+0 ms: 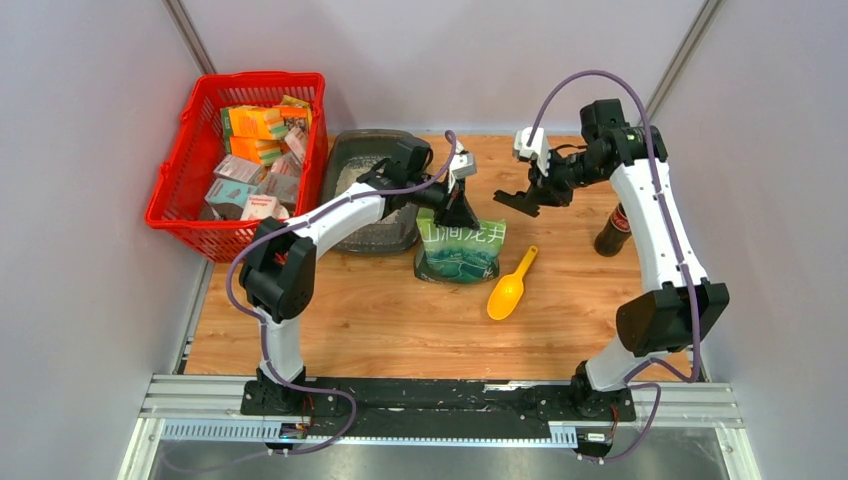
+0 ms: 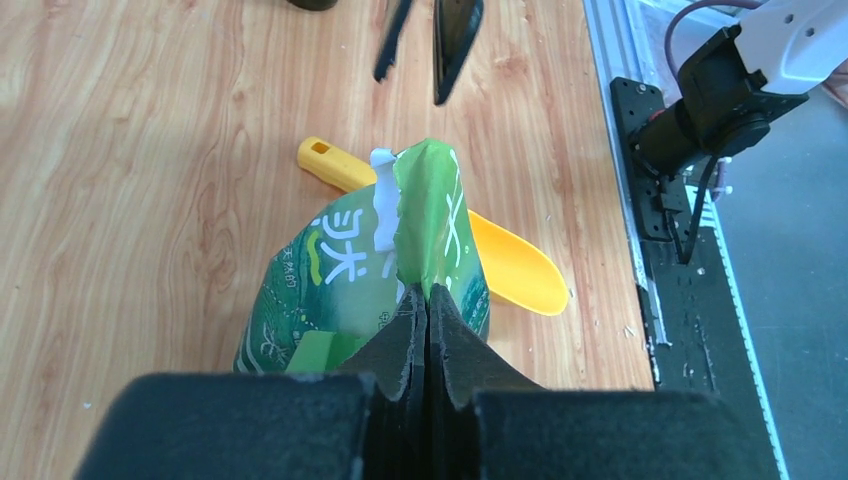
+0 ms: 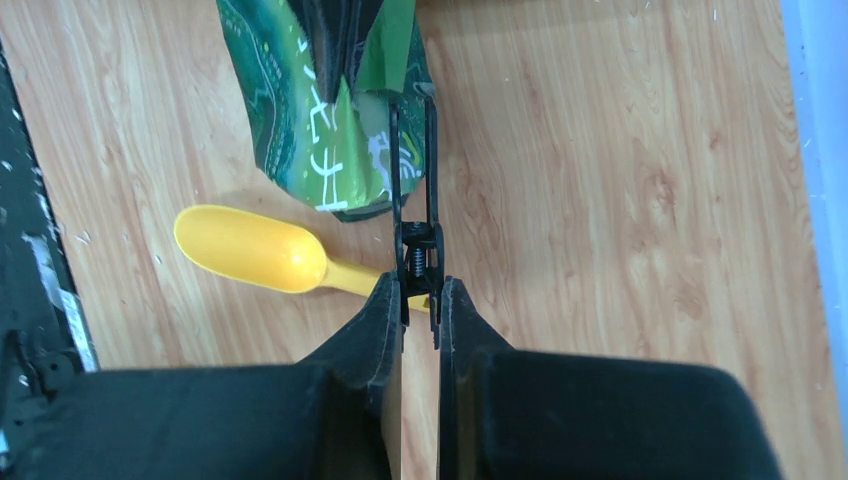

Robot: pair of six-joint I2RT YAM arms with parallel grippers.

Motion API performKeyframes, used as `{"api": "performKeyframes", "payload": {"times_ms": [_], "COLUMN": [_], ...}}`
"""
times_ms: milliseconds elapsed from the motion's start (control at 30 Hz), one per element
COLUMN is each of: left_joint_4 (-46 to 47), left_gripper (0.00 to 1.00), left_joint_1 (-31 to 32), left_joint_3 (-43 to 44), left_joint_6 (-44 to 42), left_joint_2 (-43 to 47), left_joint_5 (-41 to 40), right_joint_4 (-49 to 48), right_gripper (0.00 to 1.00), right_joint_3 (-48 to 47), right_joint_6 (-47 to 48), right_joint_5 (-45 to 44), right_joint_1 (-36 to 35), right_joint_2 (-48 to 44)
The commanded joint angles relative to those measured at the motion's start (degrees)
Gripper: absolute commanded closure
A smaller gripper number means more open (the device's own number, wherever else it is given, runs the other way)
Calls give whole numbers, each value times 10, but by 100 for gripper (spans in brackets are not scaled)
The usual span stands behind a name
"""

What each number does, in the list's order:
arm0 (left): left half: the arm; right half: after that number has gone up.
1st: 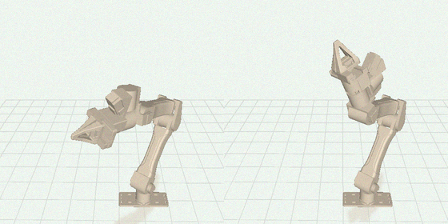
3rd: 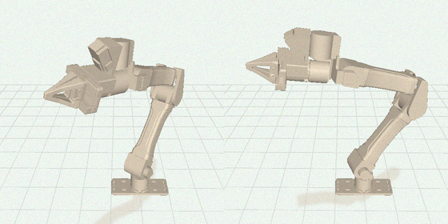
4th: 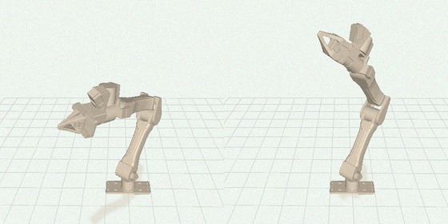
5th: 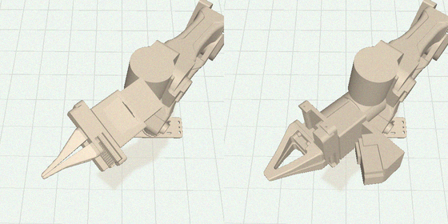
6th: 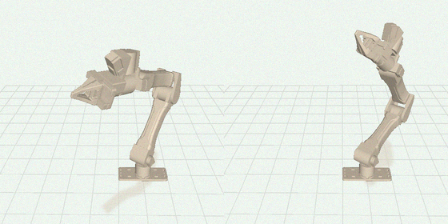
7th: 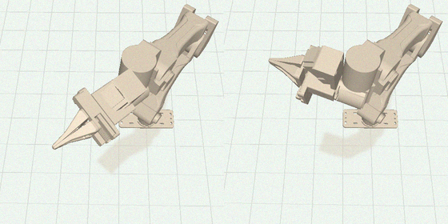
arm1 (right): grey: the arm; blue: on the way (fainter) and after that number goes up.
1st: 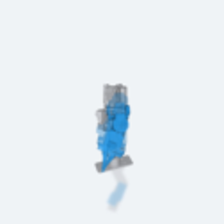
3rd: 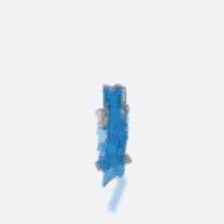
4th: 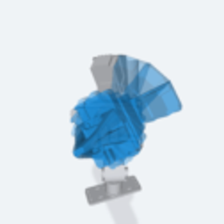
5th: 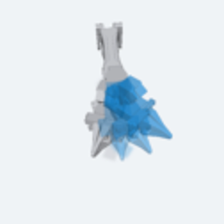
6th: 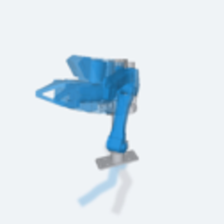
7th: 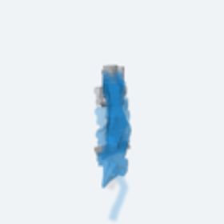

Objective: Fill the litter box with clean litter

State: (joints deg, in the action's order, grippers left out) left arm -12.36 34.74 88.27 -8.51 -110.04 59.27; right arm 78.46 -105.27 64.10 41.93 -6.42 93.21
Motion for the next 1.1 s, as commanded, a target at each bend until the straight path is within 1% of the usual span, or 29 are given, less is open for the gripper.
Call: {"api": "performKeyframes", "payload": {"times_ms": [0,67,200,300,833,1067], "left_joint_4": [10,9,8,7,21,30], "left_gripper": [100,100,100,100,100,100], "left_joint_1": [3,5,9,11,12,11], "left_joint_3": [-10,-16,-27,-28,-30,-32], "left_joint_6": [-43,-51,-77,-82,-72,-58], "left_joint_2": [38,46,59,62,63,64], "left_joint_5": [-10,-13,-26,-27,-31,-28], "right_joint_4": [170,170,169,171,169,168], "right_gripper": [100,100,100,100,100,100], "right_joint_3": [24,44,53,60,78,64], "right_joint_6": [90,103,102,102,96,73], "right_joint_5": [-52,-68,-65,-80,-130,-139], "right_joint_1": [-23,-32,-34,-46,-86,-96], "right_joint_2": [-45,-52,-55,-56,-29,-5]}}
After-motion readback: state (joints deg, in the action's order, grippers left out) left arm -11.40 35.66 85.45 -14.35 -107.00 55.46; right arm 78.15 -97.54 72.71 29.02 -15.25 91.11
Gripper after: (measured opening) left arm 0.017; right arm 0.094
